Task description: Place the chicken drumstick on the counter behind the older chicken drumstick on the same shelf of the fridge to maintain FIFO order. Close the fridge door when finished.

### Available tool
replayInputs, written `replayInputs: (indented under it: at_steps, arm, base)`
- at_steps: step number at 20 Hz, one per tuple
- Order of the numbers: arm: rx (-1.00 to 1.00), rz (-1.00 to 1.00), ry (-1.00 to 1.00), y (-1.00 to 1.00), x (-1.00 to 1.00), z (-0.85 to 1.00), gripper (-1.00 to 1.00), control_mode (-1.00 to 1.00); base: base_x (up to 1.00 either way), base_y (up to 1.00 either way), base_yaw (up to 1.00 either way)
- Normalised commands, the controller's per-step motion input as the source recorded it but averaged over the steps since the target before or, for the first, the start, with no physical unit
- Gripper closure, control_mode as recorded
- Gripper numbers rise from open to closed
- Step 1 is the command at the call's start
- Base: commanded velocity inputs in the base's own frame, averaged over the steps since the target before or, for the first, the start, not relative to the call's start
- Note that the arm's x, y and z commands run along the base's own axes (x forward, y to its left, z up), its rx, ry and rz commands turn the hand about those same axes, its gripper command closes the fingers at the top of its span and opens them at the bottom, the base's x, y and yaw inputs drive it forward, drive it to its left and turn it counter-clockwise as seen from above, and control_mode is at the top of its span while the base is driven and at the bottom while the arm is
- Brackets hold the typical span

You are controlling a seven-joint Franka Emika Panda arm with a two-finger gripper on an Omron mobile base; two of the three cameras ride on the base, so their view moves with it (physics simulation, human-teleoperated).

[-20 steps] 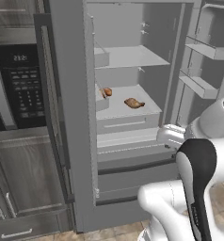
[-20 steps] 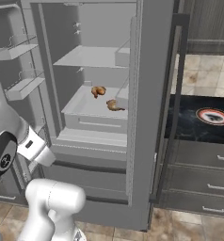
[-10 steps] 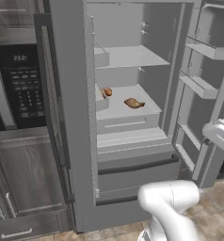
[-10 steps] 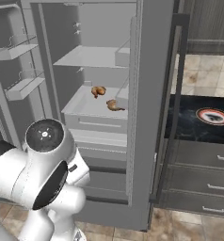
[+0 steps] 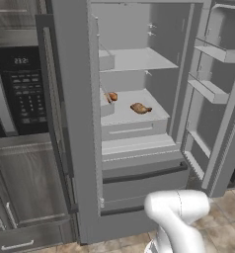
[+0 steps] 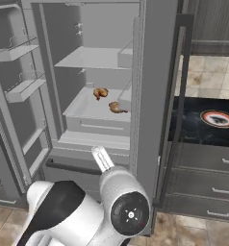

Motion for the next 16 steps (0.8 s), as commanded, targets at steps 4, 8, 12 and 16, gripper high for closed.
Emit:
replayInputs:
  at_steps: [4, 8, 12, 16]
  arm:
    - [0.15, -0.01, -0.23, -0.84, 0.14, 0.0, -1.0, -1.0]
    - [0.13, 0.0, -0.22, -0.74, 0.25, -0.06, -1.0, -1.0]
    - [0.15, 0.0, -0.16, -0.74, 0.52, -0.11, -1.0, -1.0]
    - [0.18, 0.0, -0.12, -0.7, 0.69, -0.13, -1.0, -1.0]
  base:
    - [0.0, 0.0, 0.0]
    - [0.0, 0.0, 0.0]
    - [0.0, 0.0, 0.0]
    - [0.0, 0.0, 0.0]
